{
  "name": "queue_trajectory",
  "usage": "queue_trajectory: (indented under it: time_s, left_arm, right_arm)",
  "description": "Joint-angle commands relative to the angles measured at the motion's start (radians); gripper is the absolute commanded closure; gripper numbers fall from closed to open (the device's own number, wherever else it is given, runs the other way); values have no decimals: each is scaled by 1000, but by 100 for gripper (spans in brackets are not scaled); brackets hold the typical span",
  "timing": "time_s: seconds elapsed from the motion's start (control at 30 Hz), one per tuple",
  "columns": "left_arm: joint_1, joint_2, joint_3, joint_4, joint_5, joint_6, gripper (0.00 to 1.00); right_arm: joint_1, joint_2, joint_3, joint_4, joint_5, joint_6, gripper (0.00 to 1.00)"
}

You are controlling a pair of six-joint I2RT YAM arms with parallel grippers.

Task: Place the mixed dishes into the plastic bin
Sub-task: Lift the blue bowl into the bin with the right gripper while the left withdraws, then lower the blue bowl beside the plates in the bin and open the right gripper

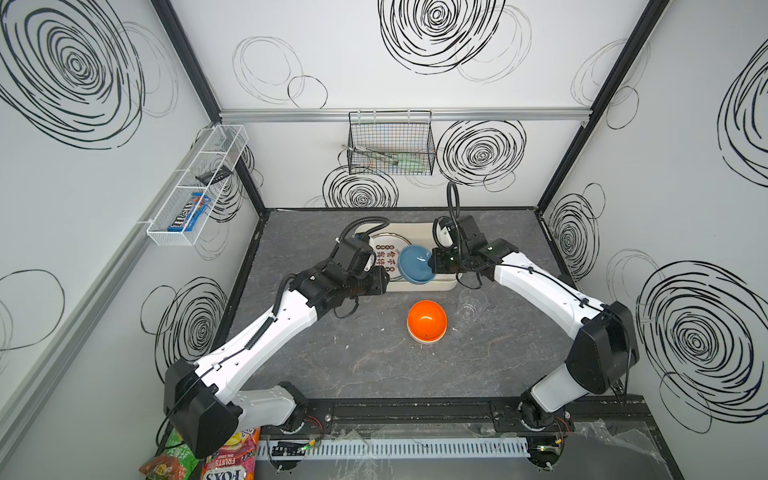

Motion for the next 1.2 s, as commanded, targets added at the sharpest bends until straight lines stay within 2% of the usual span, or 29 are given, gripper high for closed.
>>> queue_trajectory:
  time_s: [0.0,0.27,0.5,1.17]
  left_arm:
    - [22,-50,-46,8,28,-17,54]
    - [62,-129,-153,17,53,-39,51]
    - [82,-182,-214,24,70,-54,46]
    - [111,-252,-305,11,93,-86,45]
  right_arm:
    - [-25,43,64,-11,30,-25,95]
    - [-89,189,175,-43,85,-34,96]
    - [-138,386,374,-181,120,-18,98]
    - [-208,620,578,-179,189,6,98]
